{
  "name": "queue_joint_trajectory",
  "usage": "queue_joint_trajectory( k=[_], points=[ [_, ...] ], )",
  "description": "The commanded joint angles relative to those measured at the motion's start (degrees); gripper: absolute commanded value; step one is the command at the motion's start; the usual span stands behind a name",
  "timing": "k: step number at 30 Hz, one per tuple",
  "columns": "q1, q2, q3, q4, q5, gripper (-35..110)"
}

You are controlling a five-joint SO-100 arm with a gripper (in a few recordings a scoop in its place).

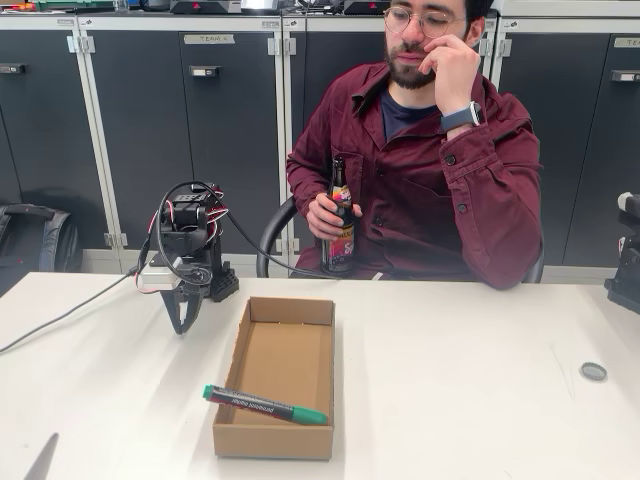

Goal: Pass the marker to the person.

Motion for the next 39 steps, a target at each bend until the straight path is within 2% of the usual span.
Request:
queue_joint_trajectory(
  k=[1, 8, 16, 21, 30, 39],
  points=[
    [-1.49, -12.22, -18.19, 3.78, 8.61, -4],
    [-3.25, -31.64, -42.89, 8.96, 27.60, -1],
    [0.00, -55.37, -61.00, 2.90, 45.26, -4],
    [2.37, -69.96, -75.85, 9.58, 51.06, 8],
    [3.52, -85.69, -89.12, 16.17, 58.45, 10],
    [-4.31, -92.72, -99.49, 20.74, 68.38, 15]
  ],
)
